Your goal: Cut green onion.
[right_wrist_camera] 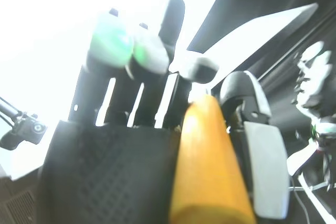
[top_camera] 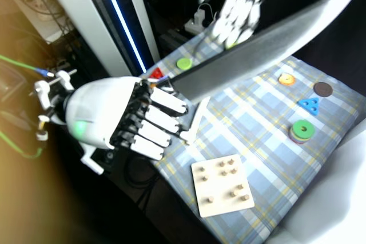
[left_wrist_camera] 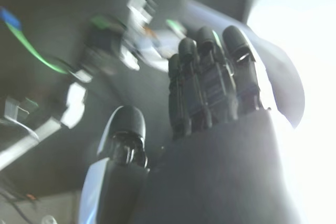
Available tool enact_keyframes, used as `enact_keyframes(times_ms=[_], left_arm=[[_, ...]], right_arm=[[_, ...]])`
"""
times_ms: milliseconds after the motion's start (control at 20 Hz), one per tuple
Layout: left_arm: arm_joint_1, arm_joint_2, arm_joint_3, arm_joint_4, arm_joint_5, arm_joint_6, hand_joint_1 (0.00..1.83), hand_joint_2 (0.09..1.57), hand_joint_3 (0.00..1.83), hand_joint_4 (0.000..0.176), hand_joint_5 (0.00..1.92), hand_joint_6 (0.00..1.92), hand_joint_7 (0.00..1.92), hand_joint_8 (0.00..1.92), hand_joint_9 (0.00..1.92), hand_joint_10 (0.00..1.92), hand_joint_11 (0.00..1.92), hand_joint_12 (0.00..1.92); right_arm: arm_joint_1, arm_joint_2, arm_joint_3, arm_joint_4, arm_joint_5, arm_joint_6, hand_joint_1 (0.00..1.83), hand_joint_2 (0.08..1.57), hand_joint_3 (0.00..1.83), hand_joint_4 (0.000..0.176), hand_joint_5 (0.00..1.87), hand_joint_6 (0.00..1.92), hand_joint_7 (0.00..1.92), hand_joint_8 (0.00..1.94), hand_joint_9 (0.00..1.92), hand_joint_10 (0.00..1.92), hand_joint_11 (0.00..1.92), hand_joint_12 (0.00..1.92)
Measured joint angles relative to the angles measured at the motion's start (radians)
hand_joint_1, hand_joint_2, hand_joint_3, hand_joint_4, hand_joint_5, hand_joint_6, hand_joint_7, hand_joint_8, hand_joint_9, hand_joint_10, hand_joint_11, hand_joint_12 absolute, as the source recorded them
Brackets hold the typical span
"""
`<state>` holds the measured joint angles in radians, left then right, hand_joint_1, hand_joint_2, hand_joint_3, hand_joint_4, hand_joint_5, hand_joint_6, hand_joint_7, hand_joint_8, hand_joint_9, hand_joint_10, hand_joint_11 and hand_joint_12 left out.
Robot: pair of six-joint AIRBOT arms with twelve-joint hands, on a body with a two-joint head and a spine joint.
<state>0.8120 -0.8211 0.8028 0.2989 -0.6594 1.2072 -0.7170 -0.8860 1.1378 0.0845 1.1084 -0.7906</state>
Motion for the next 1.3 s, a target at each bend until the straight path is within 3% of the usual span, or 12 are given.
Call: enact_keyframes(times_ms=[50,100,150,350,400,650,900,1300], left_arm=[[-0.003,-0.006,0.000,0.019,0.031,0.000,0.00,1.42,0.00,0.000,0.33,0.00,0.39,0.00,0.34,0.00,0.03,0.67],[-0.006,-0.012,0.000,0.025,0.056,0.000,0.00,1.42,0.00,0.000,0.28,0.00,0.35,0.00,0.31,0.00,0.00,0.69],[-0.008,-0.011,0.000,0.023,0.066,0.000,0.00,1.42,0.00,0.000,0.34,0.00,0.39,0.00,0.34,0.00,0.00,0.79],[-0.011,-0.029,0.001,0.040,0.103,0.000,0.00,1.44,0.00,0.000,0.31,0.00,0.37,0.00,0.33,0.00,0.00,0.77],[-0.015,-0.041,0.002,0.060,0.117,0.000,0.00,1.42,0.00,0.000,0.29,0.00,0.31,0.01,0.26,0.01,0.00,0.55],[-0.053,-0.103,0.022,0.118,0.177,0.000,0.00,1.42,0.00,0.000,0.24,0.00,0.24,0.00,0.20,0.00,0.00,0.34],[-0.061,-0.170,0.045,0.154,0.252,0.000,0.00,1.39,0.00,0.000,0.31,0.01,0.29,0.00,0.25,0.00,0.06,0.33],[-0.061,-0.179,0.049,0.161,0.296,0.000,0.00,1.42,0.00,0.000,0.33,0.00,0.28,0.00,0.24,0.00,0.10,0.25]], right_arm=[[-0.007,-0.001,-0.008,0.001,0.001,-0.001,0.39,1.48,0.00,0.012,0.86,1.92,1.12,1.94,1.28,1.92,1.34,1.92],[-0.011,-0.002,-0.016,-0.006,0.016,0.001,0.46,1.49,0.00,0.000,0.89,1.92,1.14,1.94,1.30,1.92,1.34,1.92],[-0.011,-0.003,-0.016,-0.022,0.030,0.002,0.47,1.49,0.00,0.000,0.86,1.92,1.15,1.94,1.30,1.92,1.34,1.92],[-0.011,-0.003,-0.025,-0.034,0.056,0.005,0.49,1.49,0.00,0.000,0.84,1.92,1.17,1.94,1.32,1.92,1.35,1.92],[-0.011,-0.003,-0.027,-0.035,0.056,0.005,0.49,1.50,0.00,0.000,0.87,1.92,1.19,1.94,1.34,1.92,1.35,1.92],[-0.011,-0.003,-0.031,-0.047,0.063,0.005,0.50,1.51,0.00,0.000,0.94,1.92,1.23,1.94,1.37,1.92,1.38,1.92],[-0.011,-0.002,-0.031,-0.048,0.064,0.006,0.50,1.48,0.00,0.000,0.99,1.92,1.26,1.94,1.38,1.92,1.38,1.92],[-0.011,0.027,-0.043,-0.103,0.074,0.008,0.46,1.49,0.00,0.000,0.99,1.92,1.28,1.94,1.36,1.92,1.31,1.92]])
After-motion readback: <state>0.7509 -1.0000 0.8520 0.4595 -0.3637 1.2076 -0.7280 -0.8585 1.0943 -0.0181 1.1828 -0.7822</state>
